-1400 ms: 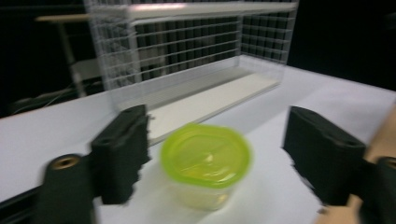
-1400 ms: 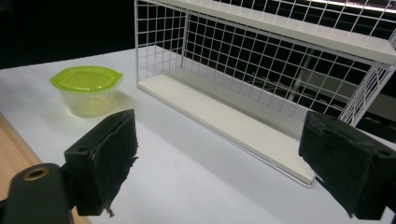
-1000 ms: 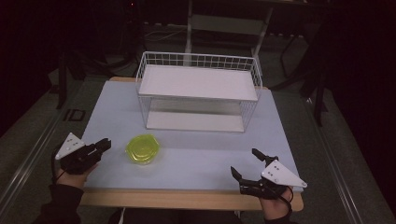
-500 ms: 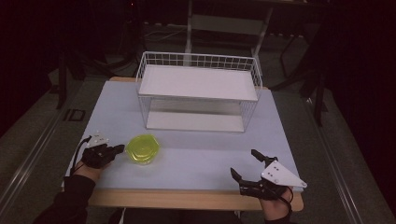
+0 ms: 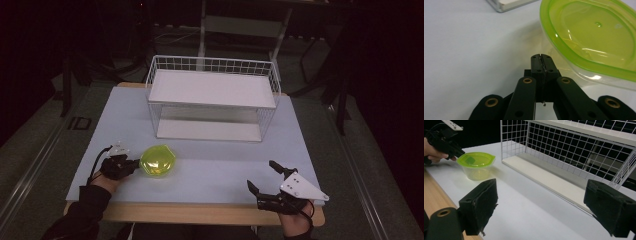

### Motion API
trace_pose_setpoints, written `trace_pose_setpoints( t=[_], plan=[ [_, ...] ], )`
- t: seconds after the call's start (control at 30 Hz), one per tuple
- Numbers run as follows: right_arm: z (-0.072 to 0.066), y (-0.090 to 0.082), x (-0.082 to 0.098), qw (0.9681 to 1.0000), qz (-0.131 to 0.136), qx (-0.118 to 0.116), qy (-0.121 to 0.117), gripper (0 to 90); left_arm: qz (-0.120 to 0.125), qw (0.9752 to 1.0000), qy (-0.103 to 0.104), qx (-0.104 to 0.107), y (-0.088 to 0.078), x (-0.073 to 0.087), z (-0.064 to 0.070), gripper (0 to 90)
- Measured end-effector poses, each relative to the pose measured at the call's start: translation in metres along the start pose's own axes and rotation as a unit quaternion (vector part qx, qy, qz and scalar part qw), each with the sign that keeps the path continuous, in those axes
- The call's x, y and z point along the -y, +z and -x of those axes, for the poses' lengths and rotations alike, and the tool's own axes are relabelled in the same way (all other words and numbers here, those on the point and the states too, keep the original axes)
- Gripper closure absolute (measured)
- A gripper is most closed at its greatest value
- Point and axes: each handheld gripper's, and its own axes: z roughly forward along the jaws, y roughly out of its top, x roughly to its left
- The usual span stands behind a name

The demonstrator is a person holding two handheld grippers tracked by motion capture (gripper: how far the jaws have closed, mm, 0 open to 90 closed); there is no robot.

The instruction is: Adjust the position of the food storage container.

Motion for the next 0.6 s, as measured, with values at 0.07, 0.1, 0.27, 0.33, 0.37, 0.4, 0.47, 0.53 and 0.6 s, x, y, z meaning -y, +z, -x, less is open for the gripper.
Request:
trace_pose_setpoints(
  t=[0.07,0.1,0.27,0.33,0.37,0.4,0.47,0.53,0.6],
  plan=[
    [0.0,0.001,0.0,1.0,-0.001,-0.001,-0.002,11.7,-0.005,0.9999,0.009,0.008,0.003,-0.001,0.007,90.0],
    [-0.001,0.001,0.0,1.0,-0.002,-0.001,-0.003,11.7,-0.009,0.9998,0.014,0.015,0.005,-0.002,0.011,90.0],
    [-0.002,0.001,0.0,1.0,-0.004,-0.001,-0.007,11.7,-0.021,0.9986,0.036,0.034,0.018,-0.009,0.032,90.0],
    [-0.003,0.001,-0.001,1.0,-0.003,0.0,-0.009,11.7,-0.019,0.9984,0.037,0.039,0.022,-0.012,0.038,90.0],
    [-0.003,0.001,-0.001,1.0,-0.002,0.001,-0.009,11.7,-0.02,0.9981,0.038,0.044,0.024,-0.014,0.041,90.0],
    [-0.003,0.001,-0.001,1.0,-0.002,0.001,-0.009,11.7,-0.02,0.9977,0.048,0.045,0.026,-0.016,0.044,90.0],
    [-0.003,0.0,-0.001,0.9999,-0.002,0.0,-0.01,11.7,-0.018,0.9972,0.053,0.05,0.029,-0.019,0.049,90.0],
    [-0.003,0.001,-0.001,1.0,-0.003,0.0,-0.009,11.7,-0.017,0.9972,0.053,0.049,0.031,-0.02,0.051,90.0],
    [-0.003,0.001,0.0,1.0,-0.005,-0.001,-0.008,11.7,-0.024,0.997,0.056,0.048,0.039,-0.023,0.056,90.0]
  ],
)
